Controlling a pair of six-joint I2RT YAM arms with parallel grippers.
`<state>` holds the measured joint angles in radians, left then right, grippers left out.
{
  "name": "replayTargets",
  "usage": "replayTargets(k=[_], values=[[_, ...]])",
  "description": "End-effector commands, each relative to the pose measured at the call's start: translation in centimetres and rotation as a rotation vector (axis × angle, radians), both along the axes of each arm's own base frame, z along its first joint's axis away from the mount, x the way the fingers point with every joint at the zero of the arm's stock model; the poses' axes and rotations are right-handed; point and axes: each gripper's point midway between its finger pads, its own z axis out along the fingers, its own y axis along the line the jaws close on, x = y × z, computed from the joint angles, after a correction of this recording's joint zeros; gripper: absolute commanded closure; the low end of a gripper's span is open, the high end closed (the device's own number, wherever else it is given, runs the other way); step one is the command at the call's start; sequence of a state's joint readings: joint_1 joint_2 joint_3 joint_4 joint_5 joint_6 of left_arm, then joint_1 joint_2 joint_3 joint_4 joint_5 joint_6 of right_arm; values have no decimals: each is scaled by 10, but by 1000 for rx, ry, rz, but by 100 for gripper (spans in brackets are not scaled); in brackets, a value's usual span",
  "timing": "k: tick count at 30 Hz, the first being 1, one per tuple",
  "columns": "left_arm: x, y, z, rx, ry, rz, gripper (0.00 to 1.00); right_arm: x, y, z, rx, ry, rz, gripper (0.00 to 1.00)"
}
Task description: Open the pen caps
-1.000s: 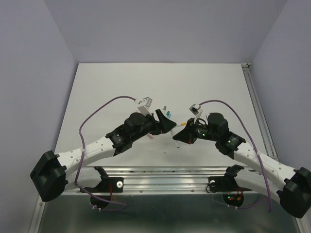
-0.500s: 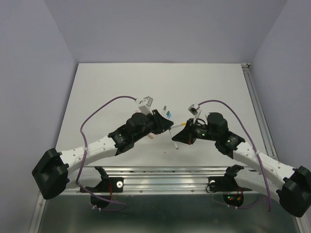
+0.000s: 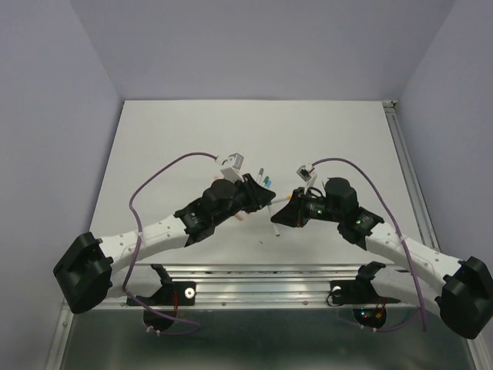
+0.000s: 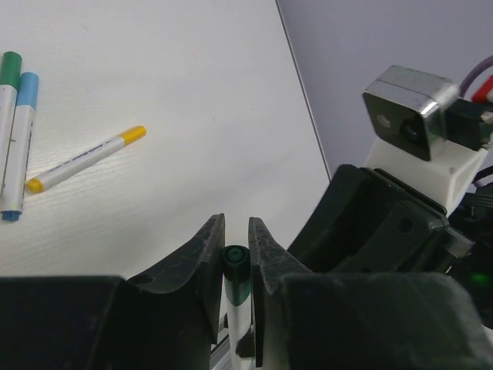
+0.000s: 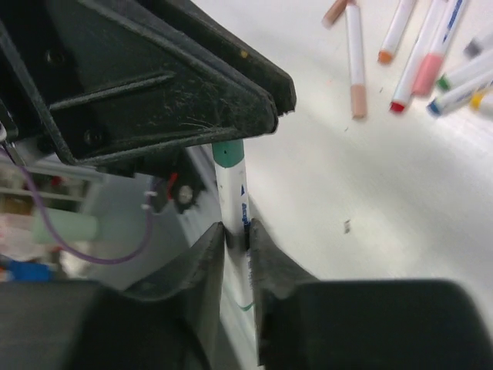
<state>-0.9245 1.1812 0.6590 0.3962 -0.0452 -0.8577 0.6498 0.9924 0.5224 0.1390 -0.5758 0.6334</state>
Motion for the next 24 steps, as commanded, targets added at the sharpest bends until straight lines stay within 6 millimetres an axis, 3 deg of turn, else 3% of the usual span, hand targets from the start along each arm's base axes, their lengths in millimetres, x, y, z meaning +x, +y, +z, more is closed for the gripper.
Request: replayTargets(k=[1, 3, 10, 11, 15, 17, 19, 20, 23, 24], values=[[-5, -12, 37, -85, -73, -23, 100, 14, 12, 45, 108, -99, -18, 63], [-4, -11, 39, -94, -77, -16, 100, 15, 13, 42, 100, -87, -17, 53], [2, -9, 45, -110, -81, 29, 100, 16, 19, 42, 105, -70, 14, 51], [3, -9, 48, -121, -82, 36, 100, 16, 20, 43, 108, -69, 17, 54], [16, -3, 57, -148, -83, 118, 100, 9, 23, 37, 116, -35, 61, 88], [33, 6, 61, -161, -79, 231, 100, 0, 23, 34, 128, -11, 87, 99], [53, 16, 63, -151, -90, 332, 100, -7, 21, 31, 130, 2, 86, 99], [66, 23, 72, -155, -94, 388, 100, -15, 20, 32, 138, -4, 93, 99], [103, 42, 78, -137, -82, 509, 100, -39, 16, 19, 141, 61, 121, 99], [123, 57, 74, -139, -70, 536, 100, -52, 10, 13, 149, 90, 134, 99]])
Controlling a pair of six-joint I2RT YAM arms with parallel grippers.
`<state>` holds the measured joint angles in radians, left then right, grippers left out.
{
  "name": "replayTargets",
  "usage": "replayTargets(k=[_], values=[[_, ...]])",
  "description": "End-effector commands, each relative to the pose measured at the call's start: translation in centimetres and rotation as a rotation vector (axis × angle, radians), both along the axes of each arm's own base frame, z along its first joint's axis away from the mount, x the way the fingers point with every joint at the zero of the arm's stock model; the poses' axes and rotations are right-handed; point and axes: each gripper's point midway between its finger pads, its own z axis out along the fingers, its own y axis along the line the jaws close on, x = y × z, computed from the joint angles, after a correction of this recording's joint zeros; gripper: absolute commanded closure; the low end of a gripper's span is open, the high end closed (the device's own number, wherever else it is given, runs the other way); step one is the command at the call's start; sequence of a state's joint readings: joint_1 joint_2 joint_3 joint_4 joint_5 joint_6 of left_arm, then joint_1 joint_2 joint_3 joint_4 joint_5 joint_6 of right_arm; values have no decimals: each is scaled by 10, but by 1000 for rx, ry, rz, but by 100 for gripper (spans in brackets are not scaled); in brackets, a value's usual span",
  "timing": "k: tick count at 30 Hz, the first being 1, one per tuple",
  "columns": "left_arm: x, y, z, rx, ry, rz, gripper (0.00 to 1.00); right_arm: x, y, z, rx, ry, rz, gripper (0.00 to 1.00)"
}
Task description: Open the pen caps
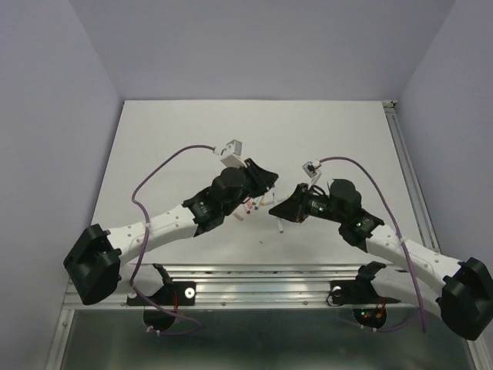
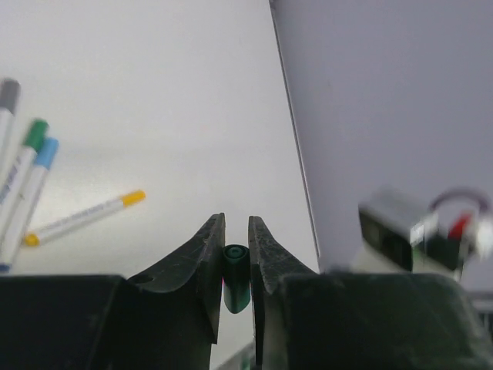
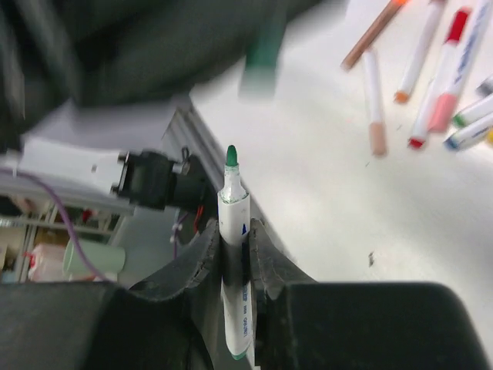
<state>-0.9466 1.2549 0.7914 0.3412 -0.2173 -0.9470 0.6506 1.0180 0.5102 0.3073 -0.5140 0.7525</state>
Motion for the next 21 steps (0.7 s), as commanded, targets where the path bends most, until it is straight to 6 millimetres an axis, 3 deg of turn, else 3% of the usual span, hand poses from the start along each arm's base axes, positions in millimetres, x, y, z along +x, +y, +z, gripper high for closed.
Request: replayTargets(k=[1, 4, 5, 8, 10, 13, 17, 18, 19, 21], values=[[102, 71, 53, -101, -99, 390, 100, -79, 1, -12, 51, 95, 236, 99], [124, 93, 57, -89, -113, 453, 100, -97, -7, -8, 93, 101, 251, 99], [127, 97, 59, -79, -121, 465, 100, -101, -10, -16, 86, 119, 247, 99], [137, 114, 56, -25, -124, 504, 100, -99, -18, -14, 59, 103, 202, 99], [142, 131, 52, 20, -117, 522, 100, -80, -22, -18, -7, 75, 104, 99], [143, 152, 30, 142, -69, 522, 100, -51, -31, -27, -147, 83, -50, 99], [159, 217, 0, 376, 12, 574, 100, -11, -44, -42, -359, 104, -213, 99], [161, 228, -3, 404, 33, 586, 100, 5, -49, -55, -441, 113, -272, 99], [165, 234, -12, 471, 40, 565, 100, 24, -50, -40, -461, 61, -306, 99], [169, 247, -18, 539, 63, 555, 100, 58, -79, -50, -596, 80, -454, 99]])
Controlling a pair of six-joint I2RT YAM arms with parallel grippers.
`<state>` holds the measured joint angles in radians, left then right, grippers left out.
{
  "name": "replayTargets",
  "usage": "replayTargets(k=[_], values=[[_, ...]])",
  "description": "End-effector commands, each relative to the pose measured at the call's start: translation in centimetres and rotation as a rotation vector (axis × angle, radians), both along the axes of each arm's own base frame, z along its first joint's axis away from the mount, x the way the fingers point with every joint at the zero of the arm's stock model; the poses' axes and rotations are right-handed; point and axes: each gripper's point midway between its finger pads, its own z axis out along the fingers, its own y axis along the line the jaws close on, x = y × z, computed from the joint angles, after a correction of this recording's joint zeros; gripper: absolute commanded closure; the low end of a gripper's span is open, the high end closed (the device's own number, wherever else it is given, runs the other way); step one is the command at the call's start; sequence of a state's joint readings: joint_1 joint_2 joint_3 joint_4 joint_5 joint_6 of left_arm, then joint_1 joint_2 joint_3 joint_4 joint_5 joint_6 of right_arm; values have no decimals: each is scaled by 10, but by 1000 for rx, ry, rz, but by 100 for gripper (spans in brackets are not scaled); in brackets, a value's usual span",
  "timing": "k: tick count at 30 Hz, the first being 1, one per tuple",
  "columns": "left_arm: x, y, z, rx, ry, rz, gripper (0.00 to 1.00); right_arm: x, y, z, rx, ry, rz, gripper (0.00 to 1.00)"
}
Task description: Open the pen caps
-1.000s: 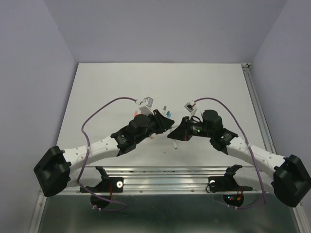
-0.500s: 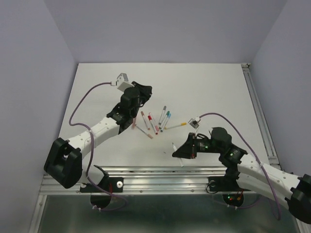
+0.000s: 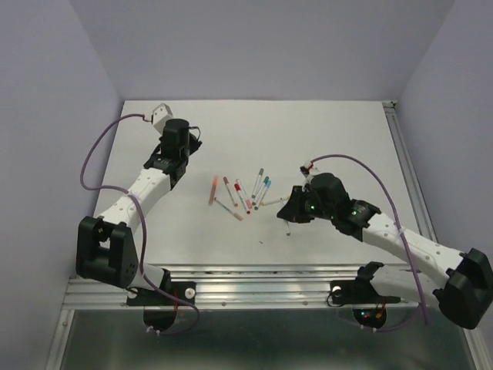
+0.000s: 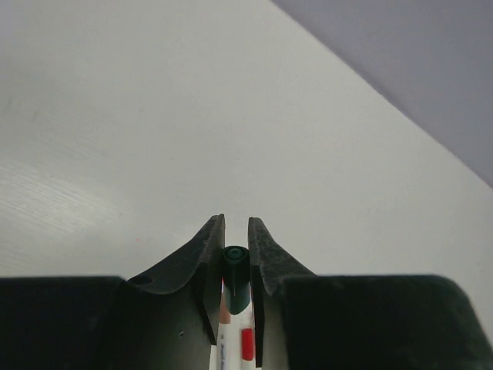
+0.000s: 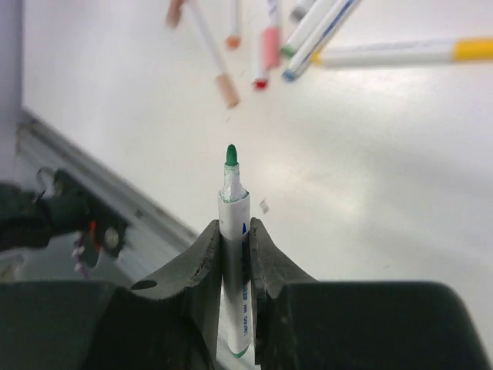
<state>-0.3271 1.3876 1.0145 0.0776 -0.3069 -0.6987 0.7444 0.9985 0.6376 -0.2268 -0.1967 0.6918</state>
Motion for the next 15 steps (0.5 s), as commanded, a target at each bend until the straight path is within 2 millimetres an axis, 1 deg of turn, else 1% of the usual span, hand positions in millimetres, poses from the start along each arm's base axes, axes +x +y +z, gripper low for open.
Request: replayTargets(k=[1, 2, 3, 4, 5, 6, 7, 8, 9, 10, 11, 12, 13, 14, 15], values=[[0, 24, -21, 206, 142, -56, 100, 84, -52, 6, -313, -107, -267, 99], [2, 26, -25, 228, 162, -62, 100, 105, -74, -1, -360, -80, -350, 99], [3, 28, -33, 244, 186, -64, 100, 117, -85, -4, -391, -66, -384, 99], [5, 33, -48, 266, 231, -53, 100, 134, -93, -15, -441, -48, -395, 99], [5, 37, -54, 282, 258, -52, 100, 148, -113, -19, -468, -21, -450, 99], [6, 40, -61, 291, 285, -40, 100, 157, -125, -22, -502, -11, -487, 99], [9, 49, -77, 303, 335, -14, 100, 164, -132, -28, -545, -2, -486, 99], [6, 53, -85, 314, 376, -8, 100, 171, -138, -41, -590, 19, -485, 99], [11, 54, -85, 320, 381, -3, 100, 181, -146, -41, -617, 21, -507, 99], [13, 56, -98, 328, 414, -6, 100, 186, -150, -44, -635, 29, -505, 98], [15, 56, -101, 331, 419, -7, 100, 190, -157, -58, -667, 67, -509, 97], [16, 56, -105, 336, 431, -15, 99, 197, -157, -57, -668, 66, -510, 95], [16, 54, -115, 342, 455, -25, 97, 201, -160, -61, -680, 69, -512, 94], [15, 56, -121, 348, 468, -22, 96, 201, -164, -77, -714, 109, -506, 93], [15, 57, -123, 354, 477, -17, 94, 201, -166, -81, -729, 123, -506, 91]])
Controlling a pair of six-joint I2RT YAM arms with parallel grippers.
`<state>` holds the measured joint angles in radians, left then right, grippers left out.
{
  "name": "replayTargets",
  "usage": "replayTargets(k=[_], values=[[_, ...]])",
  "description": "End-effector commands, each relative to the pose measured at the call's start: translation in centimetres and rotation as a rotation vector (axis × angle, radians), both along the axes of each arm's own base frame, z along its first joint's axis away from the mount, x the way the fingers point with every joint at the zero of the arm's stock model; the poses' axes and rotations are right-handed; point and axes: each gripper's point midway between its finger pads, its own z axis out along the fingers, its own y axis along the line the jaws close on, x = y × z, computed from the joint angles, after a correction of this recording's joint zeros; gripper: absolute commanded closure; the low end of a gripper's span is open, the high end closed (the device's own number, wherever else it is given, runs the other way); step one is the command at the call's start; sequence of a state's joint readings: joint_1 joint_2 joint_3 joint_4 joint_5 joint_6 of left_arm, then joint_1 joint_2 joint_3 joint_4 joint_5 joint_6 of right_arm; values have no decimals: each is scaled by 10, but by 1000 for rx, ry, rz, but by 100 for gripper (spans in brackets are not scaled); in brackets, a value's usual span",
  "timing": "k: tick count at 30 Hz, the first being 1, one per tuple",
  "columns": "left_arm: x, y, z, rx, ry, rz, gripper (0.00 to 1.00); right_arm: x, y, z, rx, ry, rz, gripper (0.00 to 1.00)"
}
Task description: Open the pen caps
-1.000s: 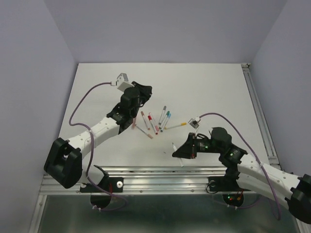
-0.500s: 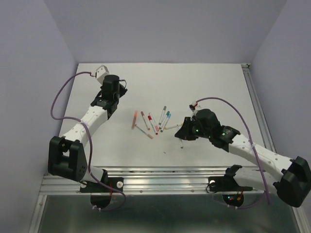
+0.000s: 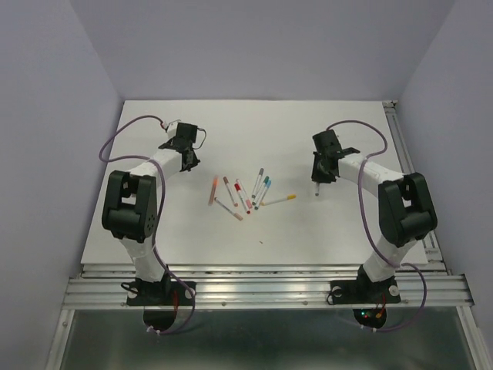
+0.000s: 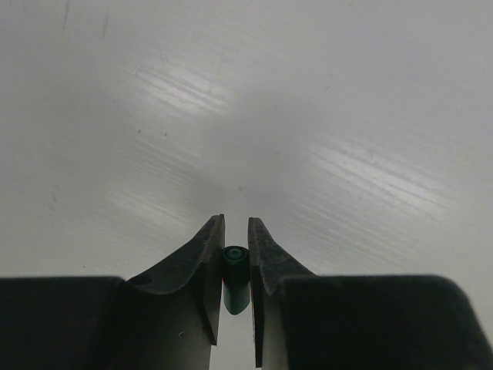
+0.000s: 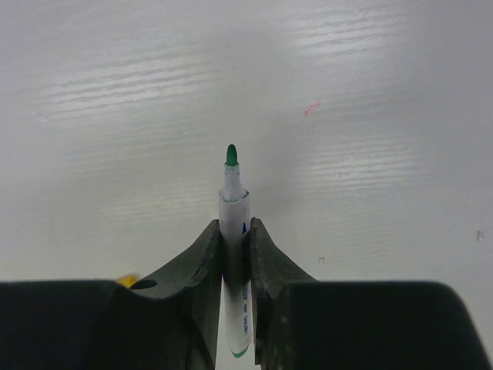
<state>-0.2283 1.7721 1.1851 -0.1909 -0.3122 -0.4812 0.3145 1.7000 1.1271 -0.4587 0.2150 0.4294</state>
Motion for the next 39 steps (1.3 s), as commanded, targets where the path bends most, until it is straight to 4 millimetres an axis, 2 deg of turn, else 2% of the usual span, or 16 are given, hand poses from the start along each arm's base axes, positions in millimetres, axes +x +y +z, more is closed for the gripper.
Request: replayTargets(k=[1, 10, 14, 16, 19, 21, 24, 28, 31, 33, 34, 35, 36, 37, 38, 39], values=[[6, 10, 9, 57, 6, 7, 91, 16, -13, 3, -95, 16, -6, 91], [5, 8, -4, 55, 51, -6, 68, 10, -14, -30, -105, 93, -18, 77], [3, 0, -16, 28, 83, -36, 66, 4, -12, -34, -81, 102, -33, 74], [3, -2, -21, 16, 93, -44, 65, -3, -10, -39, -65, 118, -29, 68], [2, -4, -25, 13, 107, -51, 63, -8, -13, -38, -66, 124, -44, 58], [2, -4, -25, 11, 108, -54, 63, -9, -11, -33, -55, 115, -42, 56], [1, -5, -17, 5, 94, -57, 60, -5, -7, -24, -32, 84, -19, 50], [2, -9, 8, -18, 41, -71, 52, 5, 4, 11, 30, -3, 20, 45], [1, -13, 46, -56, -46, -85, 43, 9, 18, 38, 98, -73, 78, 31], [-3, -17, 63, -84, -81, -99, 39, 10, 24, 65, 148, -145, 98, 5], [-5, -19, 72, -99, -104, -105, 36, 8, 26, 75, 172, -164, 95, 0], [-10, -23, 94, -124, -155, -125, 18, 6, 29, 83, 203, -176, 77, 0], [-16, -26, 99, -136, -175, -134, 1, 1, 30, 96, 227, -205, 74, 0], [-20, -29, 107, -149, -200, -145, 1, -3, 33, 103, 256, -213, 78, 0], [-30, -37, 123, -187, -251, -180, 1, -7, 35, 119, 295, -254, 73, 0], [-35, -42, 131, -216, -279, -206, 1, -13, 34, 119, 302, -256, 69, 0]])
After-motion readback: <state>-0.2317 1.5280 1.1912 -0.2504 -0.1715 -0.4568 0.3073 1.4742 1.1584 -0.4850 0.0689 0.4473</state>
